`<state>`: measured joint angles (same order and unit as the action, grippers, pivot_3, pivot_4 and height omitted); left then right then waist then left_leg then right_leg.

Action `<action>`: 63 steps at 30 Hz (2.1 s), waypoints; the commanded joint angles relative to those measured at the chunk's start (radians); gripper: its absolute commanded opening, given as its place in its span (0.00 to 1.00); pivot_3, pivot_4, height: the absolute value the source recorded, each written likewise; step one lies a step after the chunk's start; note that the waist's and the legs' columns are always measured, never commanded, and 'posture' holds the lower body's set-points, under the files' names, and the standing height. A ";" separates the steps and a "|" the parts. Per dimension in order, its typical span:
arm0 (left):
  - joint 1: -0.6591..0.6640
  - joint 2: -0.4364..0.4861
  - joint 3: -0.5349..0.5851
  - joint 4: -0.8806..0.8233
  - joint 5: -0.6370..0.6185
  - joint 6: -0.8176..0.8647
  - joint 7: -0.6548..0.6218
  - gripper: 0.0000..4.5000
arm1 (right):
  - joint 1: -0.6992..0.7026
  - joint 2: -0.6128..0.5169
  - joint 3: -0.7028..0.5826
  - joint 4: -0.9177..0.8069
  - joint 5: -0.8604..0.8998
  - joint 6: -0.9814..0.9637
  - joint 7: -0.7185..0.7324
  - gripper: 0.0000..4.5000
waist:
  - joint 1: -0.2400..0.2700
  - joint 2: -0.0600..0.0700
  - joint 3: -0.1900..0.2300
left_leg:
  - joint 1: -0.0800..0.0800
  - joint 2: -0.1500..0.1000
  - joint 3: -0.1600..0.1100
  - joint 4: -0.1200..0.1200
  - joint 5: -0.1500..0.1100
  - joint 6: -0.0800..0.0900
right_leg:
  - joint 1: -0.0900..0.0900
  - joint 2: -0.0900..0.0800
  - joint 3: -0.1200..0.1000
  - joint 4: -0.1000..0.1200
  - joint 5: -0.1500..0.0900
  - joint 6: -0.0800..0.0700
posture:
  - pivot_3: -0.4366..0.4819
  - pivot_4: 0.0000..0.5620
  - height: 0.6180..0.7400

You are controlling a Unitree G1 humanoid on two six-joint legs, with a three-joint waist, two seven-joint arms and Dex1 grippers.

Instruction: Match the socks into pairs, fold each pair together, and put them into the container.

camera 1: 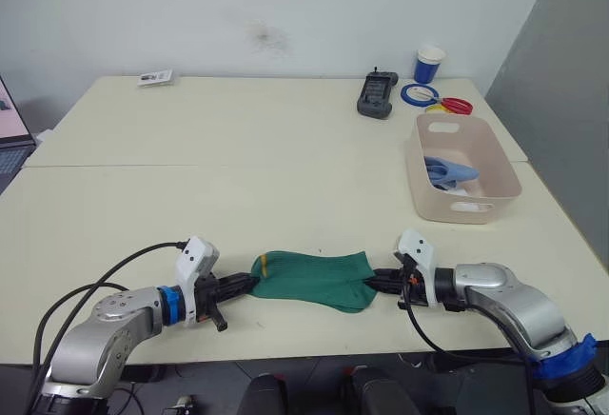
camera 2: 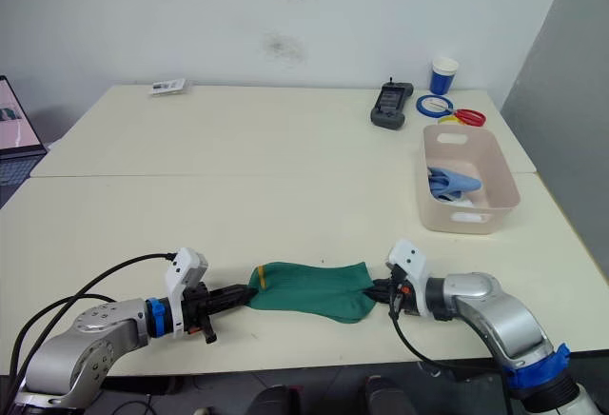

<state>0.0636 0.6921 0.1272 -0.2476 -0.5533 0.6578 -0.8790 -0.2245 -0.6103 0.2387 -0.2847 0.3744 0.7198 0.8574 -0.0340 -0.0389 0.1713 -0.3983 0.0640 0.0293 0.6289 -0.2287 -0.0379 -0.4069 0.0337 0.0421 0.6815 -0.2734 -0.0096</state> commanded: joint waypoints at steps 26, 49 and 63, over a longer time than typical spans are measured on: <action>-0.021 0.192 0.203 -0.058 -0.122 0.017 -0.114 0.72 | 0.026 -0.073 -0.206 -0.089 0.163 0.195 0.017 0.87 | 0.003 0.000 0.001 | -0.001 0.000 0.000 0.000 0.000 0.000 | 0.000 -0.001 -0.001 0.000 0.000 -0.001 | 0.48 0.27 1.00; -0.144 0.266 0.082 -0.219 -0.133 0.038 -0.215 0.00 | -0.084 -0.067 -0.043 -0.037 0.166 0.306 0.025 0.20 | -0.002 -0.001 0.000 | -0.001 0.000 0.000 0.000 0.000 0.000 | -0.001 0.000 0.000 -0.001 0.000 -0.001 | 0.48 0.27 1.00; -0.125 0.280 0.057 -0.196 -0.089 -0.035 -0.262 0.00 | -0.177 -0.189 -0.024 0.192 0.110 0.181 0.200 0.01 | 0.002 0.000 0.001 | -0.001 -0.001 0.000 0.000 0.000 0.000 | -0.001 0.001 -0.001 0.000 0.000 -0.001 | 0.48 0.27 1.00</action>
<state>-0.0511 0.9671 0.1835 -0.4344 -0.6457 0.6436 -1.1301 -0.3856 -0.7782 0.2205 -0.1016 0.4993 0.9350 1.0310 -0.0320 -0.0388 0.1725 -0.3997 0.0628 0.0297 0.6290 -0.2287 -0.0378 -0.4081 0.0342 0.0414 0.6812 -0.2738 -0.0103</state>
